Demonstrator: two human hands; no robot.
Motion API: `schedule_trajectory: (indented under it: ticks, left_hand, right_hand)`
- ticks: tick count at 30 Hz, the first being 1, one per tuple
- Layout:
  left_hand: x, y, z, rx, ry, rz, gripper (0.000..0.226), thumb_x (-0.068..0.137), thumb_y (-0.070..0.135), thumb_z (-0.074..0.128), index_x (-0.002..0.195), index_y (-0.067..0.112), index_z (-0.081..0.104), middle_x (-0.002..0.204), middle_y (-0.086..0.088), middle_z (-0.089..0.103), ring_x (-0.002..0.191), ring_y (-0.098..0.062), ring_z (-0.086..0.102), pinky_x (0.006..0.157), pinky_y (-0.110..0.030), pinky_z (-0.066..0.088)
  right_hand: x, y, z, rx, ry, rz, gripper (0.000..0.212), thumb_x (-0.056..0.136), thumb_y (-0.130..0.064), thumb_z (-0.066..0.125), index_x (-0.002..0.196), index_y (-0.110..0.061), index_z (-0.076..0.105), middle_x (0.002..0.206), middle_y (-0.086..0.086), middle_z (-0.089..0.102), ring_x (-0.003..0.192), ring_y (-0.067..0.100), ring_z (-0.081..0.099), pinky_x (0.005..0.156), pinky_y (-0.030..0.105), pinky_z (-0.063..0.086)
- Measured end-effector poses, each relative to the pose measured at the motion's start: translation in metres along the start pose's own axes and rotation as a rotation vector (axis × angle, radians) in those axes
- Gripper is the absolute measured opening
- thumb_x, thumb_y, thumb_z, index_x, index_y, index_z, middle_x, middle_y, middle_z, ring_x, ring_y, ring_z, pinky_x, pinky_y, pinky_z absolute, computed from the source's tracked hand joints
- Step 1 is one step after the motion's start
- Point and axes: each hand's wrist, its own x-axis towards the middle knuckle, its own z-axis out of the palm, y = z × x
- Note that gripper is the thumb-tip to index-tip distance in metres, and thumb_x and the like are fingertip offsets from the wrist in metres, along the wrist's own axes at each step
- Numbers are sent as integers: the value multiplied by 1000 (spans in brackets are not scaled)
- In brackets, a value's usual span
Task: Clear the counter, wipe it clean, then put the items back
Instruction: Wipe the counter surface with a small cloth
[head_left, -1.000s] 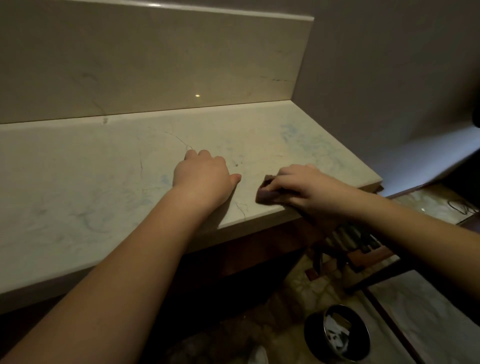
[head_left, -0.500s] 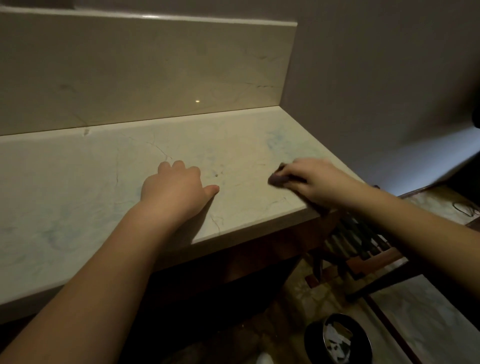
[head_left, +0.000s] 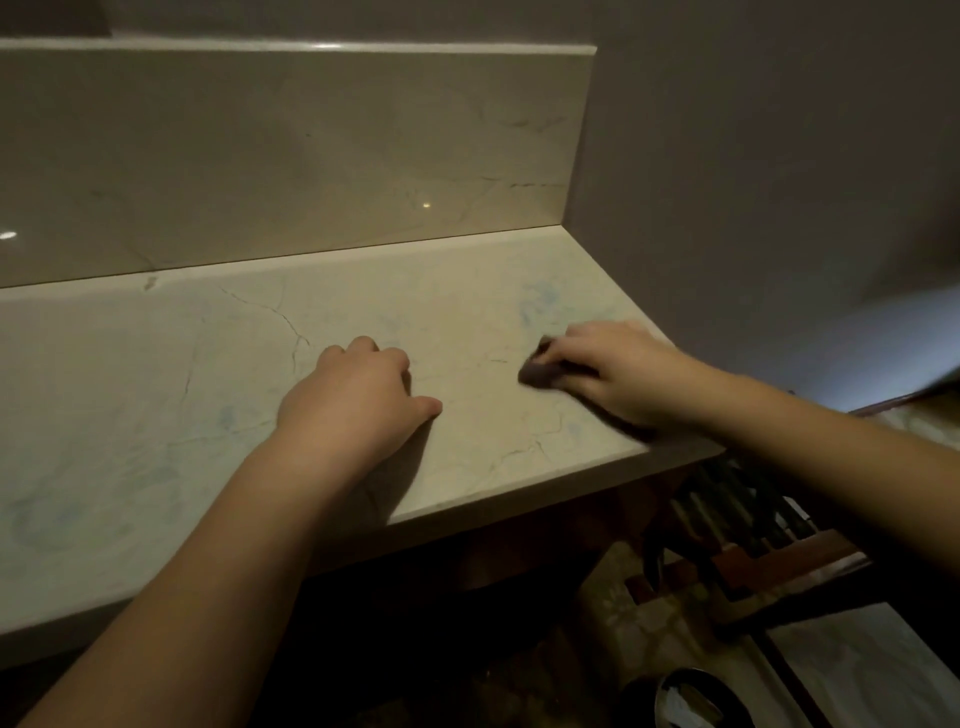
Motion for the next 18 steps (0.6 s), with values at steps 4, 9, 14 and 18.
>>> schedule_trajectory:
  ticks: [4,9,14,18]
  left_hand:
    - [7,12,0,-22,-19,23,49,88,55,55,128,27,53,131,1,47,120,-21,40,87,-40,44]
    - [13,26,3,-24,-42,49,49,89,56,54,129,29,52,132,3,46,122,-20,38,80,-35,39]
    - [16,33,3,1,-82,72,48,91,57,50,130,30,52,133,2,45,123,-20,37,85,-36,42]
    - [19,32,0,38,-108,91,45,90,60,50,124,31,56,129,2,46,119,-19,38,78,-33,38]
  right_hand:
    - [-37,-19,-4,22,-127,-199,35,90,-49,39,120,-42,55,102,-20,49,92,-2,37,83,29,27]
    - [29,15,-9,-6,-68,-59,25,95,-45,46,118,-41,57,112,-16,56,109,8,48,85,32,24]
    - [110,55,-6,-43,-5,182,28,98,-43,42,121,-36,56,129,-8,57,120,21,49,95,45,31]
    - [76,14,3,26,-29,-50,23,96,-44,47,116,-38,58,104,-16,54,99,10,49,90,34,36]
